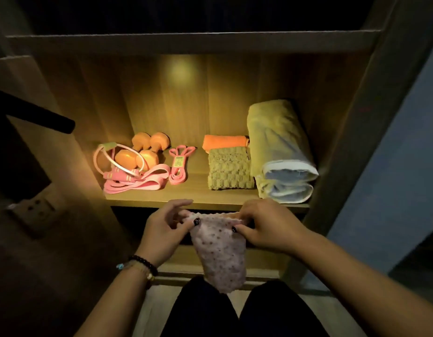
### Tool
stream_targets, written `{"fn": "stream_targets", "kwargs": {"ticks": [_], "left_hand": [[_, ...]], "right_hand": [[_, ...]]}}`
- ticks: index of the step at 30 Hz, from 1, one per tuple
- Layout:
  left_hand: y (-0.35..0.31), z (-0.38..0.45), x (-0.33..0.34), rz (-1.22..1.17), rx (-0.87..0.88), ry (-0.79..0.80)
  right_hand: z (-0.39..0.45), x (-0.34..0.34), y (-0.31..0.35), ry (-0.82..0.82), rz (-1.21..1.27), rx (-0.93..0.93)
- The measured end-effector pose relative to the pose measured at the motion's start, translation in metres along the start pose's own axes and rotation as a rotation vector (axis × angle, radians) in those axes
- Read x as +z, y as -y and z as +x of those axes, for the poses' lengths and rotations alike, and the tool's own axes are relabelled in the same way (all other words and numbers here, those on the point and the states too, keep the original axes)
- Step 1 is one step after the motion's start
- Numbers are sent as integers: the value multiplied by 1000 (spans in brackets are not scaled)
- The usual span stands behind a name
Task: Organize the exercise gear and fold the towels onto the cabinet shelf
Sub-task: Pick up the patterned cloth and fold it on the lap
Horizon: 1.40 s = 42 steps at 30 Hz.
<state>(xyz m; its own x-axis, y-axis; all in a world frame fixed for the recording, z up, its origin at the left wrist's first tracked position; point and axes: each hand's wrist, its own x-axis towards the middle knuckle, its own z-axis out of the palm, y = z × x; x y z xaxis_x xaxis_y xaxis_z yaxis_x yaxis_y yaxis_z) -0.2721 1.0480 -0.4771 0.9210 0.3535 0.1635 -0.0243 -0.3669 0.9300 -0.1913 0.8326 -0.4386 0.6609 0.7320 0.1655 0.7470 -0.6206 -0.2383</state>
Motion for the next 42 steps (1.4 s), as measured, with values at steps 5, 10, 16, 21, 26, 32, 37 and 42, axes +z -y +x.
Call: {"fn": "stream_targets", "kwargs": {"ticks": [5, 10, 16, 21, 26, 32, 37, 42], "left_hand": [[-5, 22, 7, 143, 92, 101], [-22, 47, 9, 276, 204, 104], [-42, 68, -5, 266, 296, 8], [-39, 42, -21, 160, 272, -96], [5, -25, -27, 126, 130, -36], [62, -103, -22, 127, -6, -3], [81, -145, -25, 93, -47, -18], [92, -172, -22, 100, -167, -47]], "right_hand": [[-8, -23, 17, 30, -240, -1], [8, -36, 1, -38, -209, 124], [43, -42, -8, -183, -61, 199], [43, -26, 3, -332, 105, 115], [-3, 30, 27, -182, 233, 14], [-65, 96, 43, -7, 317, -43], [-102, 129, 54, -77, 456, -34], [-121, 147, 63, -120, 560, 0]]}}
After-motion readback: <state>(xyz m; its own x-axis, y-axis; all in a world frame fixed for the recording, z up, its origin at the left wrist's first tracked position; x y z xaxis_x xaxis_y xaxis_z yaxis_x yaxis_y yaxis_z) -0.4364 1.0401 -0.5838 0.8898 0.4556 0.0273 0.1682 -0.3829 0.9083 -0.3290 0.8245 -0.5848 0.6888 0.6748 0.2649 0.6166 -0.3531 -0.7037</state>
